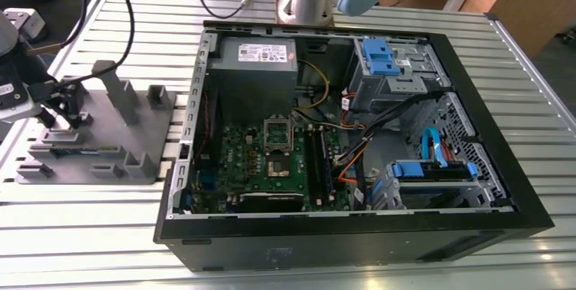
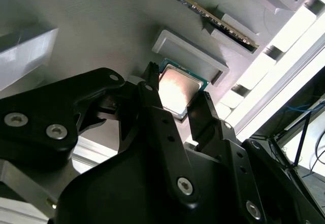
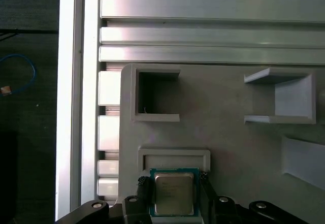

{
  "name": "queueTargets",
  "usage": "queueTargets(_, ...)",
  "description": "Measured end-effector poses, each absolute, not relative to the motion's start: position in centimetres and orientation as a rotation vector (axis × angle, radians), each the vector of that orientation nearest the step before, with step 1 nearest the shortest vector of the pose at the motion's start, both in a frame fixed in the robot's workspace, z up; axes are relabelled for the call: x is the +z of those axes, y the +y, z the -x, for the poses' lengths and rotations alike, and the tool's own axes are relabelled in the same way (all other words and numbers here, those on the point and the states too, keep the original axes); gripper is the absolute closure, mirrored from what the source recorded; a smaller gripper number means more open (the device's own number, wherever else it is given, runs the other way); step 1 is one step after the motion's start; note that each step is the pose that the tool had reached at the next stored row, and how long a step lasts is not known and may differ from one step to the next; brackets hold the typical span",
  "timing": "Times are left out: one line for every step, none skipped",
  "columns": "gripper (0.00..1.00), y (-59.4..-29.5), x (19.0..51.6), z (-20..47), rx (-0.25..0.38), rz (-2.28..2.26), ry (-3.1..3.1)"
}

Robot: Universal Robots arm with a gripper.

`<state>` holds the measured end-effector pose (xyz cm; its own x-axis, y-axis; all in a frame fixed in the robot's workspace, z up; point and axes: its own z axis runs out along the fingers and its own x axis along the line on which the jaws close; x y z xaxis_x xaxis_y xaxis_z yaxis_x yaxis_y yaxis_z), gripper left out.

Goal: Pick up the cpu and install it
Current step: 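Pick up the cpu and move it towards the insertion slot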

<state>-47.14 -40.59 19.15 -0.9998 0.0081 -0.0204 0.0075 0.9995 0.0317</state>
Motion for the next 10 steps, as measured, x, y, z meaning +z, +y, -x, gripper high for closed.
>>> queueTargets(0.53,-40.6,19.2,47.1,0.049,-0.012,3.121)
queueTargets(0.53,-40.6,19.3,47.1,0.049,-0.012,3.121)
queueTargets(0.53,-40.6,19.4,47.1,0.049,-0.012,3.121)
queueTargets(0.53,-40.6,19.5,47.1,0.049,-0.012,3.121)
queueTargets(0.53,-40.6,19.6,47.1,0.049,-0.012,3.121)
queueTargets(0.53,-40.6,19.8,47.1,0.049,-0.012,3.121)
queueTargets(0.53,-40.6,20.0,47.1,0.050,-0.012,3.120)
queueTargets(0.53,-40.6,20.1,47.1,0.049,-0.012,3.121)
queueTargets(0.53,-40.6,20.2,47.1,0.049,-0.012,3.121)
queueTargets(0.53,-40.6,20.4,47.1,0.049,-0.012,3.121)
